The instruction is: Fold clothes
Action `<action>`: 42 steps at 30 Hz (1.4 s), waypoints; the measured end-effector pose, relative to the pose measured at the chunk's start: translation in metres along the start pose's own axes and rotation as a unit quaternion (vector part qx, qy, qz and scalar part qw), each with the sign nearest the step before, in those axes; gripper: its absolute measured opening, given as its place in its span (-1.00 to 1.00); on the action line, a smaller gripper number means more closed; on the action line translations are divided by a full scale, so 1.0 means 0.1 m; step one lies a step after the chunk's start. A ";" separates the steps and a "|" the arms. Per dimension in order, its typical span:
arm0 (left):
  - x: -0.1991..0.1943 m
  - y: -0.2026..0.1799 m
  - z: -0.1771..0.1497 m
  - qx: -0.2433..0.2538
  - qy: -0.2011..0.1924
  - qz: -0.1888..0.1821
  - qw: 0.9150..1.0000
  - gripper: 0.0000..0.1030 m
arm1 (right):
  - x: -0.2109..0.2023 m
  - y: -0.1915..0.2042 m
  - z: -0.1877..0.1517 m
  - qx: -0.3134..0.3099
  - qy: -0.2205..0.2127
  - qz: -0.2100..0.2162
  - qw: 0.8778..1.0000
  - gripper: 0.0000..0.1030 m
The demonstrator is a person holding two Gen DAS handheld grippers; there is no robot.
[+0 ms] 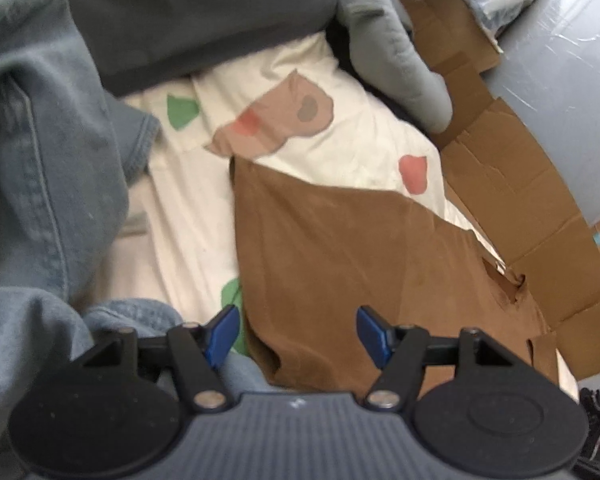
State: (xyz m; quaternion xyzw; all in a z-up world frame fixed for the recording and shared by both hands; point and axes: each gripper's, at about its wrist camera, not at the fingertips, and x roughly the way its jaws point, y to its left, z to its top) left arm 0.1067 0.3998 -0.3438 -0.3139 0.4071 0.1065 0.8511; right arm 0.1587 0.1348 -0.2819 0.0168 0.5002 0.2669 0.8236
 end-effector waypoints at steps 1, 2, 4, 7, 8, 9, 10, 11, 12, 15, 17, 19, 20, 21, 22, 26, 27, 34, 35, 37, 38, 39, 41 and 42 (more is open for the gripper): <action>0.03 0.01 0.00 -0.004 0.009 -0.001 1.000 0.31 | 0.01 0.01 0.01 0.006 0.003 0.006 1.000 0.61; 0.06 0.03 0.01 -0.008 0.018 -0.003 1.000 0.31 | 0.02 0.03 0.02 0.004 0.004 0.010 1.000 0.61; 0.11 0.04 0.00 -0.014 0.034 -0.007 0.999 0.31 | 0.03 0.06 0.04 -0.003 0.003 0.014 1.000 0.61; 0.12 0.07 -0.03 -0.020 0.043 -0.008 0.999 0.26 | 0.04 0.09 0.05 -0.005 0.004 0.019 1.000 0.61; 0.12 0.08 -0.04 -0.027 0.044 -0.011 0.999 0.26 | 0.04 0.09 0.05 -0.004 0.004 0.021 1.000 0.61; 0.11 0.10 -0.04 -0.037 0.045 -0.016 0.998 0.26 | 0.04 0.09 0.05 -0.004 0.004 0.021 1.000 0.61; 0.11 0.13 -0.04 -0.048 0.045 -0.021 0.998 0.25 | 0.05 0.08 0.05 0.000 0.007 0.021 1.000 0.61; 0.11 0.15 -0.04 -0.057 0.045 -0.024 0.997 0.24 | 0.05 0.07 0.05 0.005 0.009 0.022 1.000 0.61; 0.11 0.16 -0.04 -0.063 0.046 -0.026 0.997 0.18 | 0.06 0.06 0.05 0.010 0.013 0.024 1.000 0.61; 0.11 0.20 -0.04 -0.078 0.054 -0.037 0.995 0.04 | 0.06 0.07 0.07 0.006 0.014 0.031 0.999 0.61; 0.11 0.24 -0.05 -0.096 0.062 -0.052 0.992 0.03 | 0.09 0.08 0.09 0.001 0.014 0.034 0.999 0.61; 0.11 0.27 -0.05 -0.108 0.071 -0.063 0.990 0.00 | 0.13 0.08 0.12 -0.001 0.014 0.036 0.999 0.61; 0.11 0.28 -0.06 -0.109 0.074 -0.064 0.989 0.00 | 0.15 0.09 0.14 -0.002 0.014 0.036 0.999 0.61; 0.12 0.28 -0.07 -0.110 0.074 -0.064 0.989 -0.01 | 0.18 0.09 0.15 -0.002 0.014 0.037 0.999 0.61; 0.13 0.28 -0.07 -0.111 0.075 -0.064 0.989 -0.02 | 0.20 0.09 0.16 -0.002 0.014 0.037 0.999 0.61; 0.13 0.31 -0.08 -0.132 0.065 -0.066 0.987 -0.17 | 0.26 0.12 0.18 0.000 0.017 0.043 0.999 0.61; 0.12 0.33 -0.09 -0.140 0.062 -0.068 0.986 -0.25 | 0.28 0.12 0.18 0.001 0.017 0.044 0.999 0.61; 0.10 0.40 -0.11 -0.160 0.051 -0.067 0.983 -0.80 | 0.47 0.18 0.27 -0.014 0.022 0.050 0.998 0.50; 0.07 0.40 -0.11 -0.161 0.048 -0.072 0.983 -0.80 | 0.51 0.19 0.29 -0.017 0.024 0.050 0.998 0.22; 0.02 0.37 -0.10 -0.156 0.041 -0.076 0.984 -0.81 | 0.62 0.22 0.32 -0.026 0.033 0.046 0.998 -0.06; 0.00 0.36 -0.09 -0.153 0.039 -0.077 0.985 -0.81 | 0.66 0.24 0.33 -0.029 0.036 0.045 0.998 -0.18; -0.01 0.35 -0.08 -0.149 0.038 -0.077 0.985 -0.82 | 0.71 0.24 0.34 -0.029 0.039 0.048 0.998 -0.28; -0.05 0.33 -0.07 -0.144 0.035 -0.079 0.986 -0.84 | 0.79 0.26 0.35 -0.027 0.046 0.054 0.997 -0.51; -0.06 0.33 -0.06 -0.144 0.035 -0.081 0.986 -0.85 | 0.84 0.26 0.35 -0.025 0.048 0.054 0.997 -0.54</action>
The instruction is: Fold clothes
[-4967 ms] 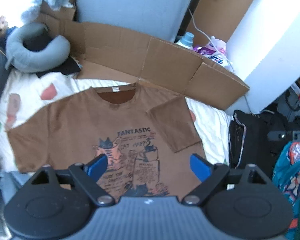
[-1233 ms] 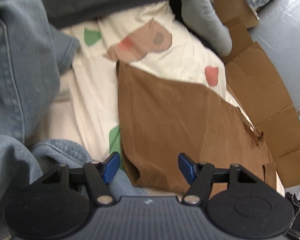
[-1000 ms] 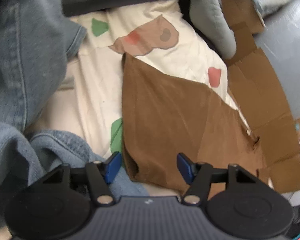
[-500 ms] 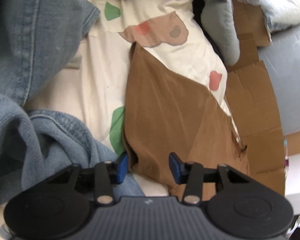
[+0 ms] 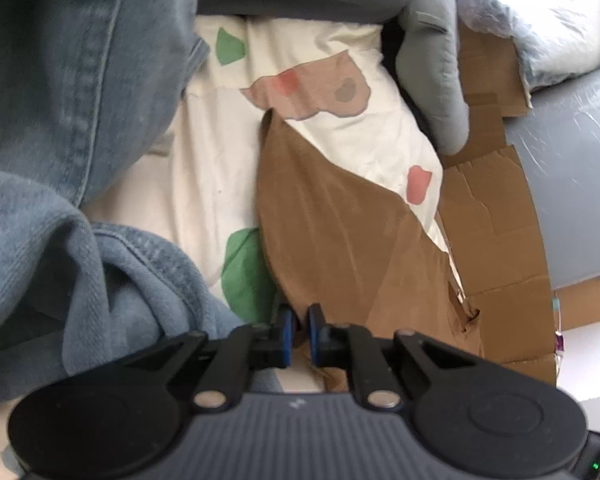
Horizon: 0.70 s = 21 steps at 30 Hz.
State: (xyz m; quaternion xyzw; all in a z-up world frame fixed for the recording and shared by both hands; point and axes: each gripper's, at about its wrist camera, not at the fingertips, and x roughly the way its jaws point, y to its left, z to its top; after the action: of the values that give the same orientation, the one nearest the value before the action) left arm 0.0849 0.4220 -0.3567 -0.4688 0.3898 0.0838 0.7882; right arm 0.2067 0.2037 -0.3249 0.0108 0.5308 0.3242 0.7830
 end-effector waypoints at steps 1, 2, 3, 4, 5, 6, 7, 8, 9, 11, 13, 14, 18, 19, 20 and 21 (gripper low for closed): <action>-0.02 -0.02 0.00 0.001 -0.001 -0.002 1.000 -0.86 | 0.04 0.00 0.01 0.002 0.001 0.001 1.000 -0.63; -0.03 -0.04 0.01 0.004 -0.003 -0.005 1.000 -0.86 | 0.09 0.00 0.02 0.004 0.004 0.002 1.000 -0.69; -0.04 -0.06 0.01 0.007 -0.004 -0.008 1.000 -0.86 | 0.12 -0.01 0.02 0.007 0.006 0.004 1.000 -0.70; -0.05 -0.09 0.01 0.009 -0.005 -0.010 1.000 -0.87 | 0.16 -0.01 0.02 0.009 0.008 0.006 1.000 -0.71; -0.06 -0.12 0.01 0.013 -0.007 -0.012 1.000 -0.87 | 0.19 -0.02 0.02 0.011 0.010 0.008 1.000 -0.78; -0.07 -0.15 0.02 0.018 -0.009 -0.013 1.000 -0.87 | 0.23 -0.02 0.02 0.014 0.011 0.010 1.000 -0.83; -0.07 -0.18 0.02 0.023 -0.011 -0.014 1.000 -0.88 | 0.26 -0.02 0.02 0.014 0.014 0.013 1.000 -0.89; -0.08 -0.21 0.03 0.025 -0.014 -0.015 0.999 -0.88 | 0.29 -0.02 0.02 0.013 0.017 0.011 1.000 -0.89; -0.09 -0.23 0.03 0.026 -0.017 -0.016 0.999 -0.89 | 0.31 -0.02 0.01 0.015 0.019 0.011 1.000 -0.90; -0.09 -0.28 0.03 0.035 -0.017 -0.017 0.999 -0.90 | 0.35 -0.03 0.01 0.020 0.023 0.009 1.000 -0.93; -0.09 -0.32 0.02 0.044 -0.015 -0.019 0.999 -0.90 | 0.37 -0.05 0.00 0.027 0.025 0.012 0.999 -0.94; -0.09 -0.35 0.01 0.047 -0.014 -0.021 0.999 -0.90 | 0.37 -0.06 0.00 0.031 0.025 0.013 0.999 -0.95; -0.09 -0.43 -0.03 0.056 -0.007 -0.033 0.998 -0.90 | 0.39 -0.06 -0.02 0.038 0.026 0.012 0.999 -0.95; -0.09 -0.45 -0.03 0.057 -0.005 -0.037 0.998 -0.90 | 0.41 -0.06 -0.03 0.038 0.026 0.011 0.999 -0.95; -0.09 -0.48 -0.04 0.060 -0.002 -0.041 0.997 -0.90 | 0.41 -0.06 -0.03 0.040 0.026 0.011 0.999 -0.95; -0.08 -0.51 -0.06 0.064 0.001 -0.045 0.997 -0.91 | 0.42 -0.06 -0.03 0.041 0.026 0.012 0.999 -0.95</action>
State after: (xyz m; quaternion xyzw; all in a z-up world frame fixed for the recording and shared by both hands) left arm 0.1017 0.3916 -0.3179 -0.4344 0.3739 0.0224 0.8192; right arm 0.2171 0.2195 -0.3630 0.0410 0.5635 0.3119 0.7639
